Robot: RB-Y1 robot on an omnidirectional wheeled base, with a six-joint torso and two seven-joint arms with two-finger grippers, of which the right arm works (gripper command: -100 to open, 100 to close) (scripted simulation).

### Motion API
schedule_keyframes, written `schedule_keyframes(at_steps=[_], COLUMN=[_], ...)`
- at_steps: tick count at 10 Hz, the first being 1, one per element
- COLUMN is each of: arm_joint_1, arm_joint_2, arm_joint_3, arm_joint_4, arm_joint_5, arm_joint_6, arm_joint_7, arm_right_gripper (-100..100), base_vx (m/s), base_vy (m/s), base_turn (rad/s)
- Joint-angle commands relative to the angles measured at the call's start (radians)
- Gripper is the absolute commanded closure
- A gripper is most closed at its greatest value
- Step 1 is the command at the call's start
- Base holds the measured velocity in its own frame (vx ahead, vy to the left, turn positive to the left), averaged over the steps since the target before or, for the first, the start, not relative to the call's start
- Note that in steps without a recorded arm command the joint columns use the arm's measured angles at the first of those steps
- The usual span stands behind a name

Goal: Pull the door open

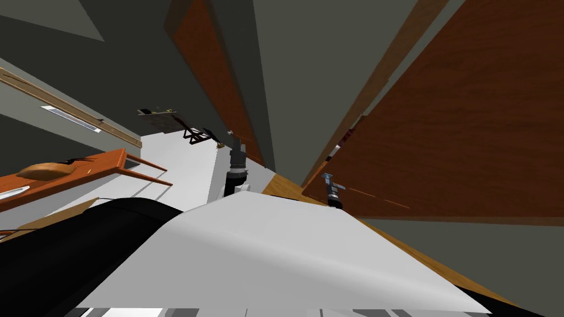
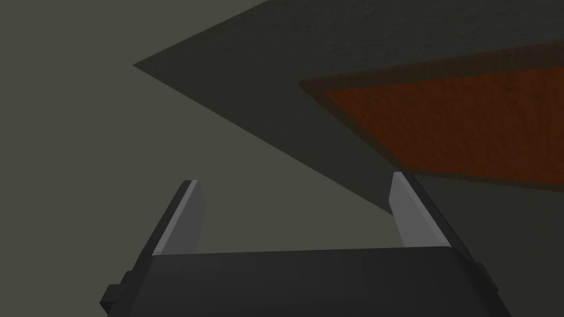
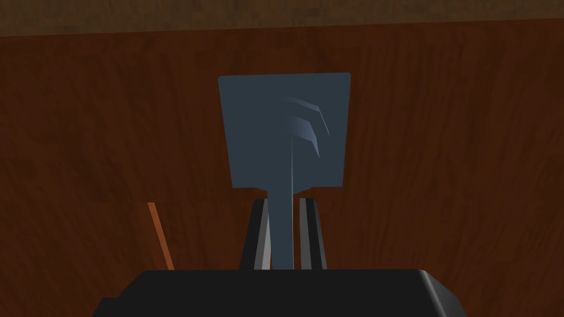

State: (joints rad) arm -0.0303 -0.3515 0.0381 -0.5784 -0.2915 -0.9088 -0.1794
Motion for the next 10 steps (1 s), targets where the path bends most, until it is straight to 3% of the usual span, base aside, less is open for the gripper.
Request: schedule_keyframes(at_steps=[1, 4, 7, 10], arm_joint_1=[0.005, 0.01, 0.037, 0.073], arm_joint_2=[-0.01, -0.016, -0.04, -0.077], arm_joint_3=[0.013, 0.022, 0.058, 0.106], arm_joint_4=[-0.006, -0.013, -0.02, -0.03], arm_joint_5=[0.008, 0.013, 0.027, 0.047], arm_joint_6=[-0.007, -0.006, -0.037, -0.086], arm_joint_7=[-0.016, -0.024, -0.06, -0.111], arm_right_gripper=[100, 100, 100, 100], base_vx=[-0.206, -0.164, -0.2, -0.241], base_vy=[-0.04, -0.017, -0.05, -0.066], base_turn=[0.103, 0.05, 0.103, 0.147])
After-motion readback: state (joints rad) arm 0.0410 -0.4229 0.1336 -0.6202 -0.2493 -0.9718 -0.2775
